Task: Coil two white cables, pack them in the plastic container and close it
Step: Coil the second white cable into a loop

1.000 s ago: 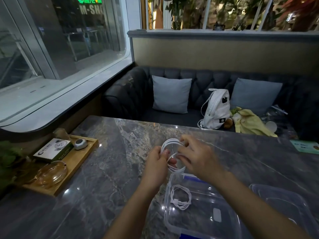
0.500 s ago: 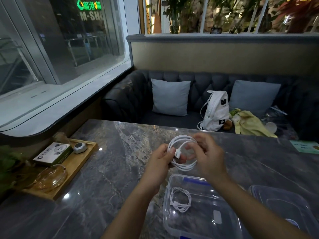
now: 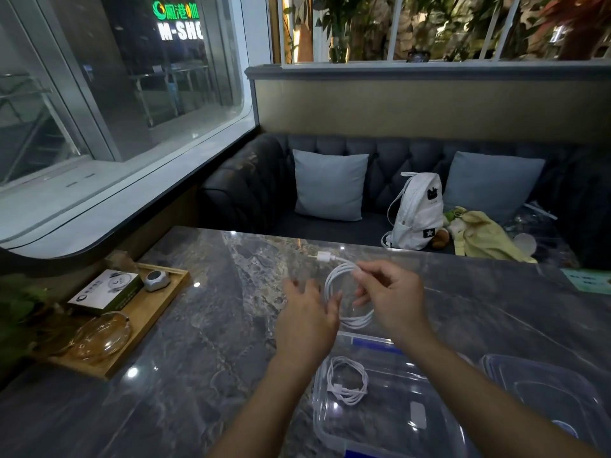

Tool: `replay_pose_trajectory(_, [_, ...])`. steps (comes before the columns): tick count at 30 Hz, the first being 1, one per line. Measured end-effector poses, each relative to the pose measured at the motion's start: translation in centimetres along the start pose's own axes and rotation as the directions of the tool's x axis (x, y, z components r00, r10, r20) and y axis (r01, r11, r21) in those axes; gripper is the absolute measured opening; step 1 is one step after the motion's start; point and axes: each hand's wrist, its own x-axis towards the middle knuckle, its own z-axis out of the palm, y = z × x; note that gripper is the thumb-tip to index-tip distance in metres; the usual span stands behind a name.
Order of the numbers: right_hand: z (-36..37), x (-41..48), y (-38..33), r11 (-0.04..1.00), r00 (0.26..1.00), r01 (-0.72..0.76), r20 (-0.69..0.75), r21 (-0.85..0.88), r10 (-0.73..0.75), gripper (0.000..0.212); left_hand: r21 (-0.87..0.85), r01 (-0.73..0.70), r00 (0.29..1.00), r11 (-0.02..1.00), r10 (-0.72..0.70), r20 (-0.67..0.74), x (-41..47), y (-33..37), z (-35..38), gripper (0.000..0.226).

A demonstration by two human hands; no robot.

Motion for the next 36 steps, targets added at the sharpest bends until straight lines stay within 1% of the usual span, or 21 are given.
replay_pose_trajectory(2, [0.3, -0.4, 0.2, 0.990, 0.997, 0.077, 0.024, -0.117, -0.075, 0.014, 0.132, 0.023, 0.999, 0.991, -0.016, -0.051, -0.2, 0.3, 0.2, 0.047])
replay_pose_trajectory(4, [0.4, -0.7, 0.4, 0.976, 0.990, 0.140, 0.031, -0.169, -0.137, 0.014, 0.234, 0.065, 0.998, 0.970, -0.067, 0.003, 0.1, 0.5, 0.6, 0.051])
replay_pose_trajectory(6, [0.4, -0.7, 0.5, 0.966, 0.984, 0.177, 0.047, -0.188, -0.172, 0.013, 0.300, 0.051, 0.994, 0.953, -0.079, 0.082, 0.5, 0.5, 1.1, 0.051])
replay_pose_trajectory(10, [0.2, -0.7, 0.6, 0.945, 0.973, 0.230, 0.055, -0.231, -0.223, 0.011, 0.178, 0.017, 0.988, 0.984, -0.044, 0.149, 0.9, 0.6, 1.7, 0.037])
replay_pose_trajectory(11, [0.1, -0.7, 0.7, 0.944, 0.974, 0.227, 0.054, -0.238, -0.221, 0.011, 0.110, 0.043, 0.986, 0.993, -0.059, 0.153, 1.0, 0.6, 1.8, 0.033])
replay_pose_trajectory(12, [0.0, -0.6, 0.8, 0.947, 0.977, 0.215, 0.048, -0.240, -0.209, 0.011, -0.009, 0.090, 0.982, 0.996, -0.087, 0.169, 1.2, 0.5, 1.8, 0.030])
replay_pose_trajectory(13, [-0.1, -0.5, 0.9, 0.952, 0.982, 0.191, 0.038, -0.239, -0.187, 0.011, -0.173, 0.146, 0.973, 0.974, -0.110, 0.203, 1.3, 0.4, 1.9, 0.027])
replay_pose_trajectory(14, [-0.3, -0.3, 0.9, 0.960, 0.988, 0.152, 0.027, -0.234, -0.150, 0.011, -0.340, 0.201, 0.962, 0.919, -0.119, 0.247, 1.3, 0.3, 1.7, 0.023])
replay_pose_trajectory(16, [-0.8, 0.1, 1.1, 0.977, 0.998, 0.058, 0.011, -0.206, -0.057, 0.009, -0.572, 0.266, 0.947, 0.776, -0.101, 0.303, 1.3, 0.3, 1.5, 0.018])
replay_pose_trajectory(18, [-1.3, 0.5, 1.4, 0.978, 1.000, 0.005, -0.012, -0.208, -0.008, 0.010, -0.703, 0.271, 0.946, 0.658, -0.048, 0.321, 1.1, 0.3, 1.1, 0.017])
replay_pose_trajectory(19, [-1.5, 0.6, 1.6, 0.967, 1.000, 0.009, -0.020, -0.255, -0.015, 0.008, -0.743, 0.265, 0.948, 0.614, -0.024, 0.318, 1.0, 0.3, 0.9, 0.016])
replay_pose_trajectory(21, [-1.9, 0.7, 1.7, 0.935, 0.999, 0.033, -0.005, -0.353, -0.037, 0.005, -0.805, 0.257, 0.951, 0.534, 0.007, 0.309, 0.8, 0.3, 0.7, 0.016])
replay_pose_trajectory(23, [-2.1, 0.9, 1.6, 0.944, 0.999, -0.009, 0.030, -0.331, 0.020, 0.010, -0.867, 0.281, 0.947, 0.412, 0.027, 0.320, 0.6, 0.0, 0.6, 0.014])
replay_pose_trajectory(25, [-2.1, 1.2, 1.4, 0.972, 0.991, -0.107, 0.059, -0.211, 0.122, 0.014, -0.910, 0.343, 0.932, 0.233, 0.034, 0.360, 0.5, -0.3, 0.7, 0.017])
replay_pose_trajectory(27, [-2.1, 1.4, 1.3, 0.974, 0.974, -0.213, 0.063, -0.075, 0.218, 0.014, -0.921, 0.380, 0.923, 0.091, 0.033, 0.384, 0.6, -0.6, 0.8, 0.027])
replay_pose_trajectory(30, [-2.2, 1.5, 1.0, 0.927, 0.933, -0.355, 0.112, 0.117, 0.343, 0.013, -0.920, 0.386, 0.922, -0.069, 0.048, 0.384, 0.7, -1.0, 1.0, 0.039])
replay_pose_trajectory(32, [-2.2, 1.5, 0.7, 0.878, 0.905, -0.420, 0.173, 0.228, 0.388, 0.014, -0.901, 0.390, 0.921, -0.189, 0.098, 0.378, 0.8, -1.1, 1.0, 0.045])
replay_pose_trajectory(33, [-2.1, 1.5, 0.6, 0.862, 0.899, -0.434, 0.194, 0.263, 0.394, 0.014, -0.893, 0.390, 0.920, -0.225, 0.123, 0.371, 0.8, -1.1, 0.9, 0.046])
replay_pose_trajectory(34, [-2.1, 1.5, 0.5, 0.855, 0.897, -0.437, 0.201, 0.278, 0.393, 0.013, -0.894, 0.387, 0.921, -0.224, 0.139, 0.364, 0.9, -1.1, 0.8, 0.047])
replay_pose_trajectory(35, [-2.1, 1.5, 0.4, 0.857, 0.900, -0.433, 0.197, 0.279, 0.390, 0.012, -0.908, 0.376, 0.925, -0.183, 0.139, 0.355, 0.9, -1.1, 0.8, 0.046])
replay_pose_trajectory(36, [-2.1, 1.4, 0.3, 0.863, 0.904, -0.425, 0.188, 0.274, 0.385, 0.011, -0.931, 0.351, 0.933, -0.099, 0.125, 0.338, 0.8, -1.1, 0.7, 0.044])
